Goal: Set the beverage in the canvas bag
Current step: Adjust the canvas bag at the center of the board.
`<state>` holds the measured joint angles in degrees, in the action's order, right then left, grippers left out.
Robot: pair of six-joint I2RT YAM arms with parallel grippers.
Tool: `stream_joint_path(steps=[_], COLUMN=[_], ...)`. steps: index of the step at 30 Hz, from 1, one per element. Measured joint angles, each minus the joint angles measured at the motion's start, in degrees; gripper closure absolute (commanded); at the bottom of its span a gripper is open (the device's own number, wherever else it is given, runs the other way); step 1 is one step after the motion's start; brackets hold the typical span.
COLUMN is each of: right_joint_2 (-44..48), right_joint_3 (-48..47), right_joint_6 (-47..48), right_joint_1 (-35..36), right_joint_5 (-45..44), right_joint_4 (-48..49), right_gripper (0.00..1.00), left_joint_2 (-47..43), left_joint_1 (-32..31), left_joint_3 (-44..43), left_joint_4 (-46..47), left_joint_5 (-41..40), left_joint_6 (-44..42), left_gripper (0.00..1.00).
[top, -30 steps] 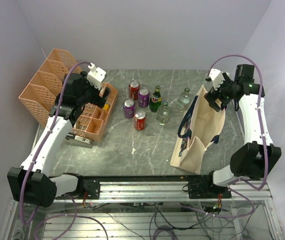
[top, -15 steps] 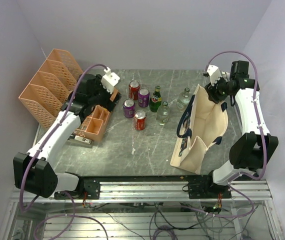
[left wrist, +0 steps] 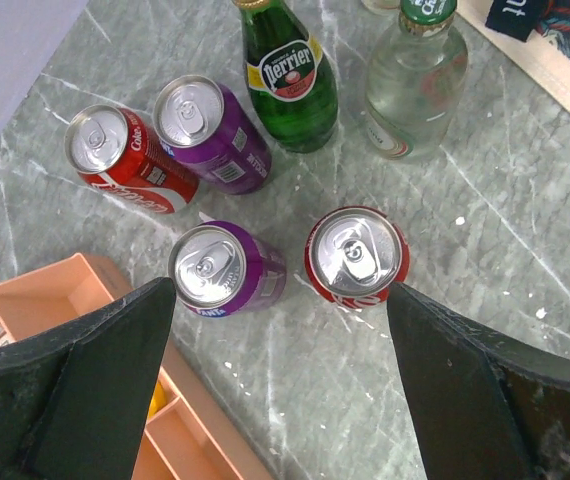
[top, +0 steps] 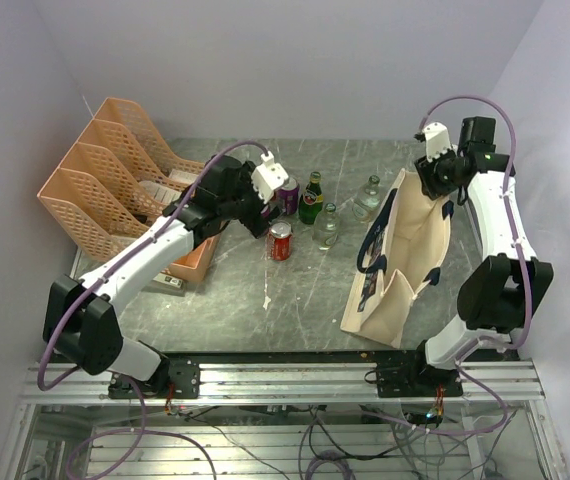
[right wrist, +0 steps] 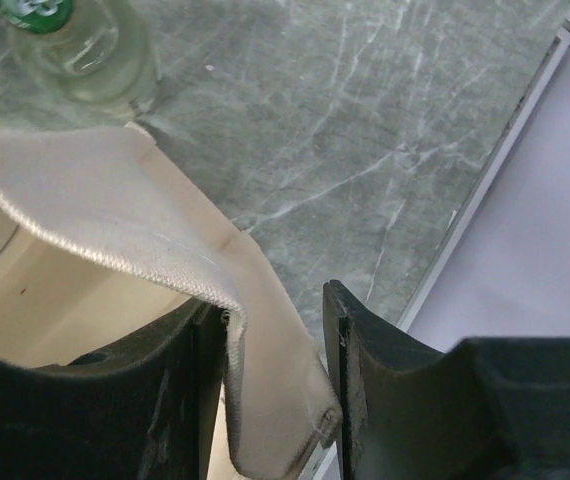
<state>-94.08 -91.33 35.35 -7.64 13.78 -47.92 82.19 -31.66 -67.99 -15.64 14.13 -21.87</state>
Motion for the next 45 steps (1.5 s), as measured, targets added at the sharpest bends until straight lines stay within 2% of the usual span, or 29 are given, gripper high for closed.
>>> stream_joint_path(steps=[4, 9, 15, 20, 24, 33, 39, 45], right_joint_2=[-2.75, -6.60, -7.28, -6.80, -5.14, -0.74, -0.55, 0.63], right_joint_3=[-2.84, -8.09, -11.87, -12.98, -12.85, -13.18, -16.87, -16.46], right_joint_6=[-1.75, -3.23, -4.11, -4.59, -4.55, -4.26, -3.50, -4.74], right_joint_1=[0.00, 0.00, 0.63, 4.15, 6.99, 6.91, 7.04, 11.56], right_joint_5=[-2.29, -2.99, -1.07, -0.63, -0.04, 2.58, 10.14, 19.63], right_joint_4=[-0.04, -1.40, -5.29, -6.84, -7.50, -8.96, -10.64, -9.68], right_gripper=[0.53, 0.34, 0.17, 0.16, 0.16, 0.17, 0.17, 0.16], left_joint_2=[0.02, 0.02, 0.00, 1.18, 6.16, 13.11, 16.39, 14.67], left_joint_1=[-0.28, -0.33, -0.33, -0.59, -0.76, -1.29, -1.70, -0.17], left_joint_3=[0.00, 0.00, 0.07, -0.17, -3.72, -10.82, -15.98, -16.20], left_joint_4=[0.85, 0.81, 0.42, -1.73, -6.38, -16.06, -21.86, -23.04], left_joint_5=[0.07, 0.07, 0.55, 0.96, 1.73, 5.68, 8.24, 10.05], left_joint_6=[2.08, 3.06, 3.50, 2.36, 0.22, -8.94, -14.84, -13.90], left_gripper=[0.02, 0.03, 0.00, 0.00, 0.00, 0.02, 0.07, 0.05])
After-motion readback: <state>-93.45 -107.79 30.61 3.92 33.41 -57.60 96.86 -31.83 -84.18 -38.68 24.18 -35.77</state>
